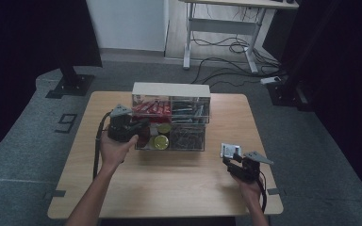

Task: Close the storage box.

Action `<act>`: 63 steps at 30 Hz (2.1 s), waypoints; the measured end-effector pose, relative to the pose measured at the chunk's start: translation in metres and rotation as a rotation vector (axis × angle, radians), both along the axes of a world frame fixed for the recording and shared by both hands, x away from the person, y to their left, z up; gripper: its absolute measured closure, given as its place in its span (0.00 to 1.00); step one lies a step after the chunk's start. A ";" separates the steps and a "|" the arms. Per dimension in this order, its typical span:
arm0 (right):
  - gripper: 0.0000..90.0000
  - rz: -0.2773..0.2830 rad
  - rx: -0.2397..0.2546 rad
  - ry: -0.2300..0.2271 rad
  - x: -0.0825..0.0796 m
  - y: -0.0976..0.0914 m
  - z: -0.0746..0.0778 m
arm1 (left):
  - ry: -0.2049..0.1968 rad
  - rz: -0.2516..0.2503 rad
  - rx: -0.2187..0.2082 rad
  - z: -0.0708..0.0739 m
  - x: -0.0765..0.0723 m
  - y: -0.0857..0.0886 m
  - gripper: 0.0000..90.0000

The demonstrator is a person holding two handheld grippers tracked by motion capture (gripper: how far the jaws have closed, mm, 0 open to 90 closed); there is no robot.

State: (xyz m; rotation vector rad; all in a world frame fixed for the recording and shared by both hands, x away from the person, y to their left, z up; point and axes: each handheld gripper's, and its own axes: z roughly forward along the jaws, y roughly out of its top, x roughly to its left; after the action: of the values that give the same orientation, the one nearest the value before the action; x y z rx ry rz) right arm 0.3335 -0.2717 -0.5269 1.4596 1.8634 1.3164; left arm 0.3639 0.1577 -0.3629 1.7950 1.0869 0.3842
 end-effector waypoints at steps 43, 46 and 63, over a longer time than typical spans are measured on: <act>0.49 0.069 -0.036 -0.002 -0.007 0.003 -0.009 | 0.100 0.055 0.050 -0.135 -0.049 0.056 0.69; 0.49 0.071 -0.039 -0.001 -0.008 0.002 -0.011 | 0.120 0.058 0.082 -0.146 -0.050 0.056 0.63; 0.46 0.104 -0.065 0.007 -0.008 0.004 -0.016 | 0.163 0.069 0.182 -0.171 -0.052 0.062 0.48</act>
State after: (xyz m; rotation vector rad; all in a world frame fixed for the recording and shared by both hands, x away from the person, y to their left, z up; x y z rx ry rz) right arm 0.3253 -0.2674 -0.5427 1.3529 1.9921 1.2863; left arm 0.3122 0.2198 -0.5335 1.9796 1.2641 0.3944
